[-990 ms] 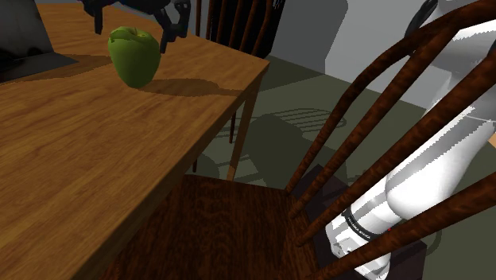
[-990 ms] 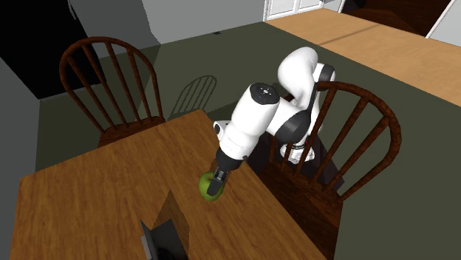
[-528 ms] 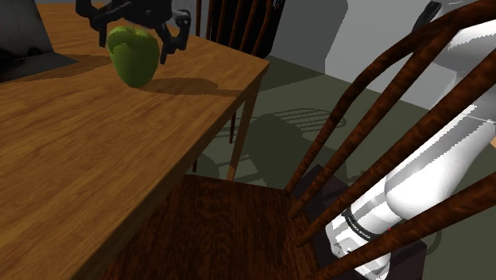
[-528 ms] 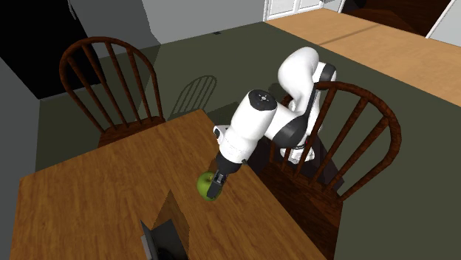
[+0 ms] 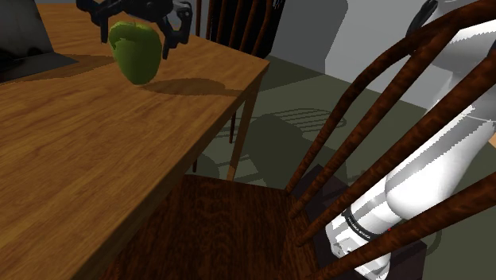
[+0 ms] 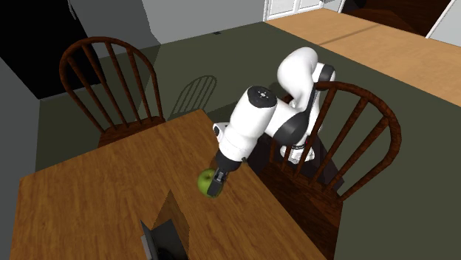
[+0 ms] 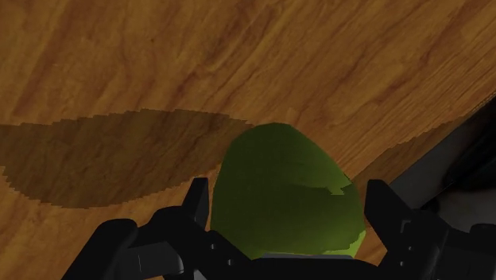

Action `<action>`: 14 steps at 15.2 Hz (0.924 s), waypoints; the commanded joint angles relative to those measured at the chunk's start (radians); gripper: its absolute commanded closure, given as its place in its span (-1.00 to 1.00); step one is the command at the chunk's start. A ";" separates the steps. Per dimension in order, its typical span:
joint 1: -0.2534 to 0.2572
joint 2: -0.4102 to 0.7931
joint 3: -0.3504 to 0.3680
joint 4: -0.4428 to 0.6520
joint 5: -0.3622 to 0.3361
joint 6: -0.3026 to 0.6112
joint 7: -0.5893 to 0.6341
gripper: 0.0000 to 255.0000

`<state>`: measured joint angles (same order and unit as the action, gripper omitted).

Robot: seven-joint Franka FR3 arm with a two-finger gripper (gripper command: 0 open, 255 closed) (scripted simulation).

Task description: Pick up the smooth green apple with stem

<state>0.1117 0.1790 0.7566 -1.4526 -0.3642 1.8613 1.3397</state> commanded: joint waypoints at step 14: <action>0.095 0.112 0.019 0.295 -0.075 -0.230 -0.013 1.00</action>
